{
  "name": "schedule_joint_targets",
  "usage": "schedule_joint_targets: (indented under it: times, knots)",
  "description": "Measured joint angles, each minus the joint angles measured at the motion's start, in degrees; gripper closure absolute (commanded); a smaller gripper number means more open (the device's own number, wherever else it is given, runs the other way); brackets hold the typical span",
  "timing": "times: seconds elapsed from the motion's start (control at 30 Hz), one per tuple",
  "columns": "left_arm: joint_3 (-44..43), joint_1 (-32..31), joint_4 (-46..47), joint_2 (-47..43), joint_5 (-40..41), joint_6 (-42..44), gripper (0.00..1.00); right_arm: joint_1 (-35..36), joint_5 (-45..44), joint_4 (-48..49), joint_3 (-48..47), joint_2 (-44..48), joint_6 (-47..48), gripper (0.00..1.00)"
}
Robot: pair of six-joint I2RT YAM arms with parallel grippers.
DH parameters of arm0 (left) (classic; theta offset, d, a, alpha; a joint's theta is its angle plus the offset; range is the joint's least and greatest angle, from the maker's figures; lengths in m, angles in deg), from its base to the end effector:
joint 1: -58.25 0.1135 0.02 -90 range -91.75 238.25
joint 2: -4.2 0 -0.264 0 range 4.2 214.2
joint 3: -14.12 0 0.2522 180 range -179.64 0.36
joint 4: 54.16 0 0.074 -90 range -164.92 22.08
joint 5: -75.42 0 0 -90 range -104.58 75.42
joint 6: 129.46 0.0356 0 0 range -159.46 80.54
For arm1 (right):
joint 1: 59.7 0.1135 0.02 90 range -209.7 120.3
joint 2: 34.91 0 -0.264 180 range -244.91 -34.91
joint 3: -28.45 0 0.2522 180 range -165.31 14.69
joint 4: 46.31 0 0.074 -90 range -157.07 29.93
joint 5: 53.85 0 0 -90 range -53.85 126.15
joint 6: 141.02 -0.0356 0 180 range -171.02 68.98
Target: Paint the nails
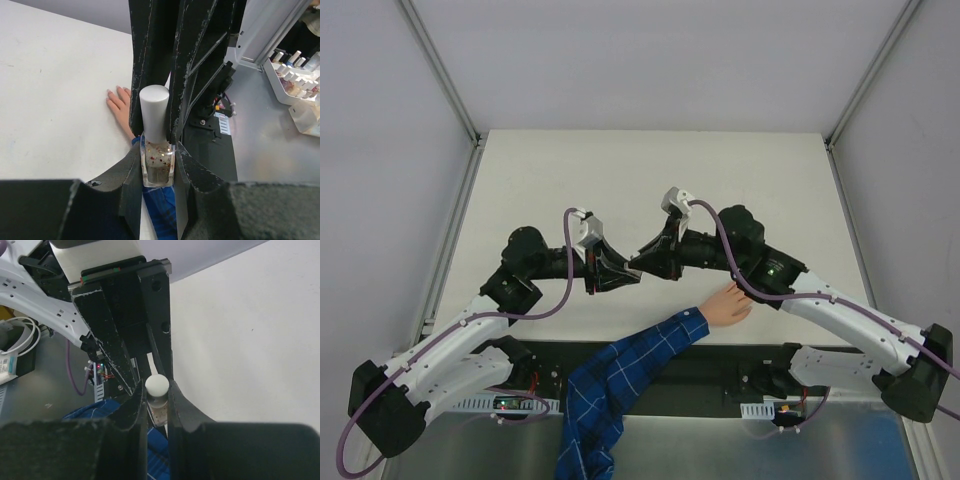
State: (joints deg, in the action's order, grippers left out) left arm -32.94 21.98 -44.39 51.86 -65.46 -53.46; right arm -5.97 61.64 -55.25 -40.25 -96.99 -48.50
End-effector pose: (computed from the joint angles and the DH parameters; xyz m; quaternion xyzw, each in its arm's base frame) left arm 0.1365 -0.1344 0.3214 0.4340 0.5113 -0.5442 0.5041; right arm 0.1373 0.2130 0.3715 -0.4664 0.5484 0.4355 0.5405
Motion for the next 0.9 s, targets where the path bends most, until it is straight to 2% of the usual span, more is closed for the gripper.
schedule_joint_targets:
  times: [0.03, 0.07, 0.13, 0.23, 0.33, 0.5, 0.63, 0.8, 0.9]
  knots:
    - [0.0, 0.0, 0.09, -0.02, -0.35, -0.11, 1.0, -0.11, 0.79, 0.04, 0.0, 0.0, 0.09, 0.98]
    - [0.0, 0.0, 0.13, -0.07, -0.74, -0.17, 1.0, -0.13, 0.98, 0.0, 0.0, 0.07, 0.07, 0.91]
    - [0.0, 0.0, 0.15, -0.11, -0.98, -0.15, 1.0, -0.13, 0.79, -0.57, -0.13, 0.37, -0.09, 0.68]
    - [-0.02, -0.11, 0.44, -0.13, -0.76, 0.7, 1.0, 0.55, -2.05, -3.32, -1.62, 0.52, -1.46, 0.46]
    - [-0.68, -0.5, 0.5, -0.66, 0.61, 2.67, 1.0, 2.54, -9.29, -8.57, -4.52, 0.52, -3.56, 0.43]
    - [-1.44, -0.52, -0.42, -1.79, 5.88, 5.11, 1.0, 9.68, -30.29, -21.18, -13.75, 0.02, -10.64, 0.46]
    - [-1.44, -0.52, -0.85, -2.58, 9.64, 6.08, 1.0, 14.62, -44.0, -26.21, -19.41, -2.21, -15.74, 0.45]
    - [-1.44, -0.52, -1.64, -2.62, 12.66, 6.16, 1.0, 18.67, -54.73, -30.97, -23.61, -8.11, -19.41, 0.46]
    - [-1.44, -0.52, -2.01, -2.64, 14.05, 6.19, 1.0, 20.13, -58.8, -32.59, -25.44, -11.5, -20.04, 0.51]
